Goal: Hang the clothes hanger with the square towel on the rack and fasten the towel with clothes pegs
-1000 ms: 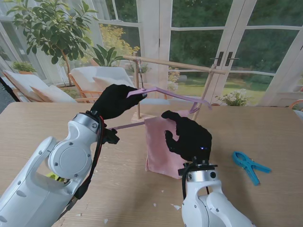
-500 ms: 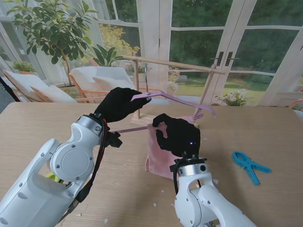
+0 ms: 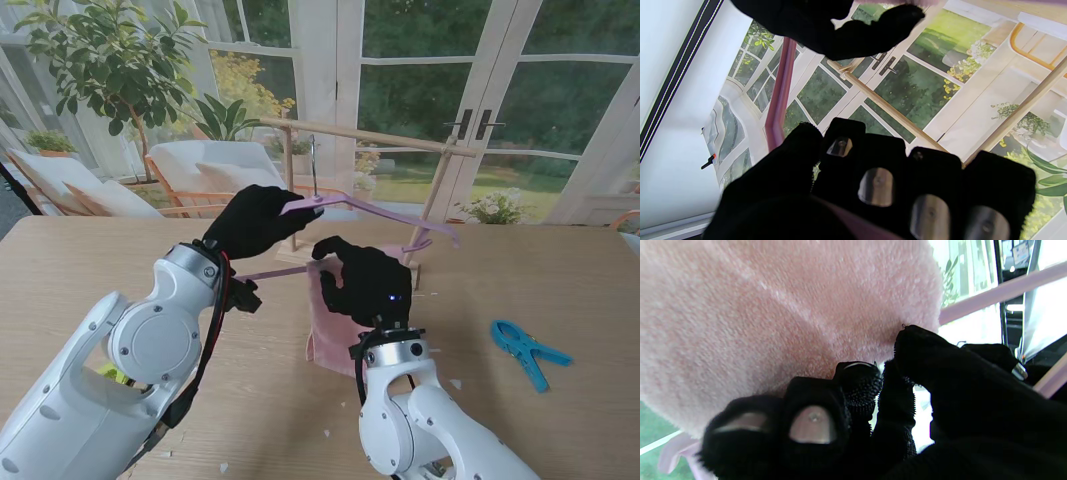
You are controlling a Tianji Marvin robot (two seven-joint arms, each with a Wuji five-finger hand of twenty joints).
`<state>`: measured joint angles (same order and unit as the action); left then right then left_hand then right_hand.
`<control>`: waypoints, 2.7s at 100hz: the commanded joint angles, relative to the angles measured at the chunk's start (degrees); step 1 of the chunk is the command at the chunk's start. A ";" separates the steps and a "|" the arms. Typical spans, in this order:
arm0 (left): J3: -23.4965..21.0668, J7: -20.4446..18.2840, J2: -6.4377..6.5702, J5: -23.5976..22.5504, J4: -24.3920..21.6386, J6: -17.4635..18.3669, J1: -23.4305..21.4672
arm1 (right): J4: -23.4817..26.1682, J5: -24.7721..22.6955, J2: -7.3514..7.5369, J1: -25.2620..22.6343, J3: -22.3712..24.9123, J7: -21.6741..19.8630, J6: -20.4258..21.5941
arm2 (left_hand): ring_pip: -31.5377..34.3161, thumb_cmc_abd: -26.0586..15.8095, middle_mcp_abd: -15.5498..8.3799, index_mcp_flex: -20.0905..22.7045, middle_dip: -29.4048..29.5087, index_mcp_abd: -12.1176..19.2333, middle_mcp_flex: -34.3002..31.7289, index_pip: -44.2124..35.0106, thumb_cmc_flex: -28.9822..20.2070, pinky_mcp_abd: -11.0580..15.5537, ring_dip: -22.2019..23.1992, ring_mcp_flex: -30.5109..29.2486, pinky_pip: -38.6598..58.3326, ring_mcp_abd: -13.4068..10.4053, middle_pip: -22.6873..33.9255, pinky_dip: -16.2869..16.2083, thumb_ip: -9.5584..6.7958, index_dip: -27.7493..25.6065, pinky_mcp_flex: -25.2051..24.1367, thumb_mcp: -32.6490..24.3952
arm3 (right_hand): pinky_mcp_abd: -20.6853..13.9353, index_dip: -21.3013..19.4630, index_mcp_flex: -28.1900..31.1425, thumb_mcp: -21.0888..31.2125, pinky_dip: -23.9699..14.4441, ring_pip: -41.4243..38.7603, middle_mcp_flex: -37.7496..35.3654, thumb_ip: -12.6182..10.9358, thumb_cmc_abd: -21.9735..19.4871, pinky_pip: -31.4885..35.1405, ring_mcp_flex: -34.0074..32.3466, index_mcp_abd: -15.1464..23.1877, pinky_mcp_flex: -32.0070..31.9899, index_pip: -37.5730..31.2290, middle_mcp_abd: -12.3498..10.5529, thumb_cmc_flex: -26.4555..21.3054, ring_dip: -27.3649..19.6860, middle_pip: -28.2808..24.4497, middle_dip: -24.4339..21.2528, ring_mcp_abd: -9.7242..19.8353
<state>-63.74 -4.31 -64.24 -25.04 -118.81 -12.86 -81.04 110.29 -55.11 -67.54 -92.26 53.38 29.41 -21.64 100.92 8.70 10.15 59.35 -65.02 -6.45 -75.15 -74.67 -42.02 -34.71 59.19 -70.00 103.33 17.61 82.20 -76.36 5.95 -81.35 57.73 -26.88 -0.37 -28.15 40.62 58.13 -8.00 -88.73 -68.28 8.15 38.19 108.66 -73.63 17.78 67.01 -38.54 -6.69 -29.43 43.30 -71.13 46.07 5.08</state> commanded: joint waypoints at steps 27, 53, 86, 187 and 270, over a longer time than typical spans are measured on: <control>0.32 -0.86 -0.26 0.36 -0.85 -0.19 0.39 | -1.27 1.91 -1.02 2.21 -2.30 0.31 -0.70 | 6.98 -2.86 -1.02 2.41 0.01 -0.22 -2.15 -0.85 1.69 0.69 0.93 -2.33 16.64 -3.68 2.61 -2.16 -1.57 -1.37 2.15 -0.36 | -9.92 -6.19 6.29 0.80 -29.67 -5.18 -3.90 0.65 1.10 11.31 -1.84 3.50 3.16 -16.20 1.34 -2.20 2.22 -2.53 0.21 -1.76; 1.97 -0.71 -0.40 0.15 -0.31 -1.45 1.07 | -1.84 2.67 -1.63 4.71 -5.59 -0.30 -2.13 | 6.98 -2.82 -1.02 2.41 0.02 -0.22 -2.15 -0.84 1.70 0.68 0.91 -2.34 16.64 -3.74 2.61 -2.11 -1.55 -1.39 2.15 -0.32 | -10.35 -6.72 6.47 0.75 -30.84 -5.53 -4.33 0.69 1.21 11.31 -1.82 3.15 3.29 -15.44 1.53 -2.10 2.59 -2.34 0.15 -1.40; 0.84 -0.65 -0.32 -0.39 -0.53 -1.20 0.65 | -0.28 1.71 -0.96 4.01 -5.40 -2.70 -2.52 | 6.99 -2.83 -1.02 2.40 0.03 -0.21 -2.15 -0.84 1.67 0.74 0.90 -2.33 16.64 -3.70 2.61 -2.10 -1.56 -1.40 2.16 -0.28 | -11.53 -1.77 -1.27 -3.02 -28.67 -3.20 -1.80 -3.74 -0.05 11.13 -1.90 -6.70 2.99 11.27 -4.47 7.13 1.75 -0.32 -0.06 -0.82; -3.61 -0.39 -0.16 -1.36 -0.52 -0.93 -0.47 | 24.96 -6.57 2.82 -31.24 25.40 -11.76 6.52 | 6.97 -2.70 -1.02 2.40 0.03 -0.27 -2.15 -0.81 1.64 0.58 0.92 -2.33 16.64 -3.57 2.62 -2.11 -1.56 -1.42 2.13 -0.36 | 10.27 -4.19 -5.42 -8.49 -30.22 44.81 18.29 -5.90 -7.44 -31.22 23.38 -8.66 -33.64 14.90 5.35 7.98 -12.92 30.67 -20.29 -10.87; -4.66 -2.28 0.26 -0.84 -2.11 -0.34 -0.38 | 9.95 -3.26 1.47 -37.89 45.47 -14.10 1.27 | 6.97 -2.60 -1.02 2.38 0.03 -0.35 -2.15 -0.74 1.57 0.88 0.86 -2.34 16.64 -3.76 2.62 -2.04 -1.62 -1.40 2.20 -0.34 | 11.91 -5.15 -10.63 -7.65 -29.02 57.59 34.64 -6.08 -8.43 -52.49 41.13 -9.39 -50.53 17.08 5.78 9.71 -16.84 35.80 -24.96 -9.83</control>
<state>-68.27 -5.71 -63.88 -26.03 -120.14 -13.39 -81.46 122.22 -58.98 -65.79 -131.24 98.13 16.00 -20.15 100.94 8.70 10.14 59.35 -65.00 -6.45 -75.15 -74.67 -42.04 -34.71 59.19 -70.01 103.36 17.59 82.21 -76.36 5.11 -81.36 57.73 -27.58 10.76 -32.38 31.40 49.21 -7.98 -32.00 -36.00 3.79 31.27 57.99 -34.36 8.49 18.13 -21.99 -0.93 -21.03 27.14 -35.26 21.80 -5.50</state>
